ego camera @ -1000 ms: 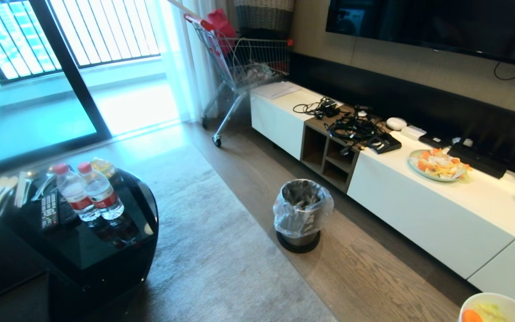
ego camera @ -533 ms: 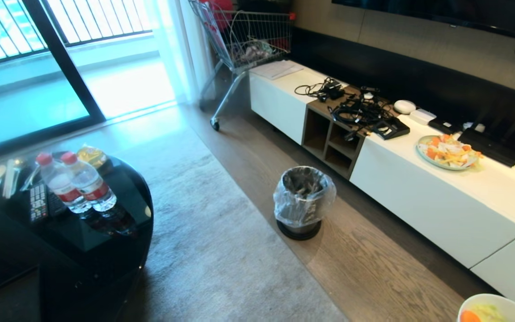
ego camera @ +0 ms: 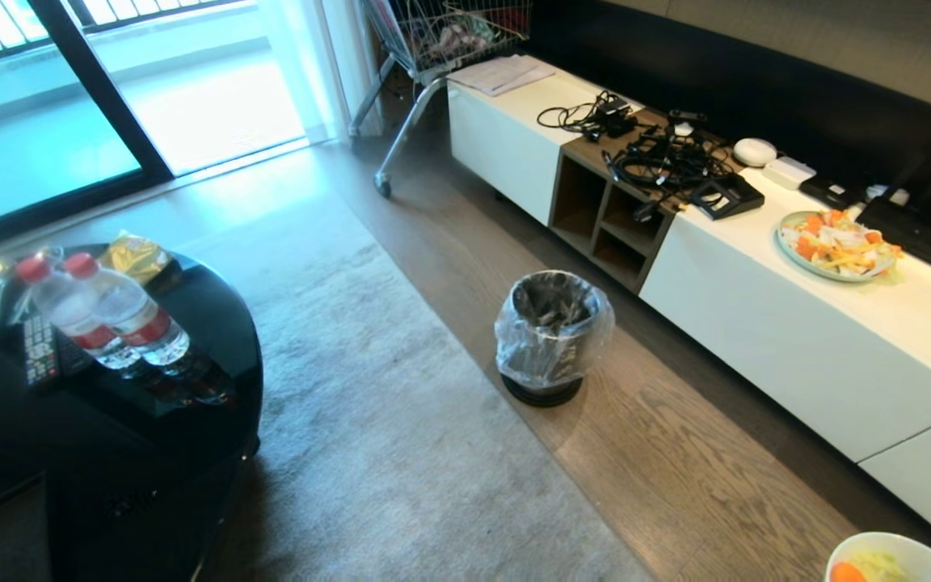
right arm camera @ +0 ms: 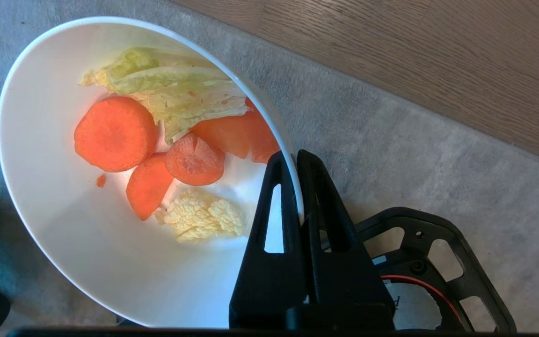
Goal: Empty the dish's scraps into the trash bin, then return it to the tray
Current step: Move the bowl over the trash can
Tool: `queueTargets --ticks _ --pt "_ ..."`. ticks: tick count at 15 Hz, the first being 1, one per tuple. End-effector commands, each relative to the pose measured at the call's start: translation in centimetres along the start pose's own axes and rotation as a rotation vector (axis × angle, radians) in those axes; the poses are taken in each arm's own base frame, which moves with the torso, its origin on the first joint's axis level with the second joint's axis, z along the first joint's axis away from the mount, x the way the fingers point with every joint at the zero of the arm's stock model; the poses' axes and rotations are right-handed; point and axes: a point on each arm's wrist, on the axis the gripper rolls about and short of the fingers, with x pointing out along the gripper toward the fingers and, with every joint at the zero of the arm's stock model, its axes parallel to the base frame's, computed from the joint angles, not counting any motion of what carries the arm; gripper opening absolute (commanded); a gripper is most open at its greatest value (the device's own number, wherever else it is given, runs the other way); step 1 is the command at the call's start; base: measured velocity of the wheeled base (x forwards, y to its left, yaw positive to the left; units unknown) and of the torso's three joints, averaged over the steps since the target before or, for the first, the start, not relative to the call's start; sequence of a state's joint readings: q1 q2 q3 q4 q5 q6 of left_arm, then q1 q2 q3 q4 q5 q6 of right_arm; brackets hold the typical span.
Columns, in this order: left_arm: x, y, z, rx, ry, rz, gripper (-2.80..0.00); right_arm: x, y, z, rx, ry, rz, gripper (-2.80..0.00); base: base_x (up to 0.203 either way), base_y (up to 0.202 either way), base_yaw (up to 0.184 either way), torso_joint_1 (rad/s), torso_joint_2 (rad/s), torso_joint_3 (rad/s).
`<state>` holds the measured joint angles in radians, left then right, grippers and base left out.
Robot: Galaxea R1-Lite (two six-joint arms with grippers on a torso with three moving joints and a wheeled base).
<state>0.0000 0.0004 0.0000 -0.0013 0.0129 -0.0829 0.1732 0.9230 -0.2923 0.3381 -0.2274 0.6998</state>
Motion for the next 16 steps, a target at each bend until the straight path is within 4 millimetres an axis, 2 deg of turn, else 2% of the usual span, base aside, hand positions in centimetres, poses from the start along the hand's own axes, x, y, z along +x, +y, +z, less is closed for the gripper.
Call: queueTargets --ticks 1,9,16 --pt "0.0 0.0 0.0 -0.001 -0.001 0.001 -2.8 0.0 0.01 0.0 0.002 0.001 -0.001 -2.8 0.0 0.0 0.0 0.002 0.0 -0.202" --pt "0.0 0.0 0.0 -0.001 -0.001 0.001 -2.8 0.0 0.0 -0.01 0.001 0.0 -0.003 -2.8 0.0 0.0 0.0 0.002 0.0 -0.198" --pt "0.0 0.0 0.0 -0.001 -0.001 0.001 -2.8 0.05 -0.03 -0.07 0.0 0.005 -0.004 -2.8 0.0 0.0 0.0 0.001 0.0 -0.035"
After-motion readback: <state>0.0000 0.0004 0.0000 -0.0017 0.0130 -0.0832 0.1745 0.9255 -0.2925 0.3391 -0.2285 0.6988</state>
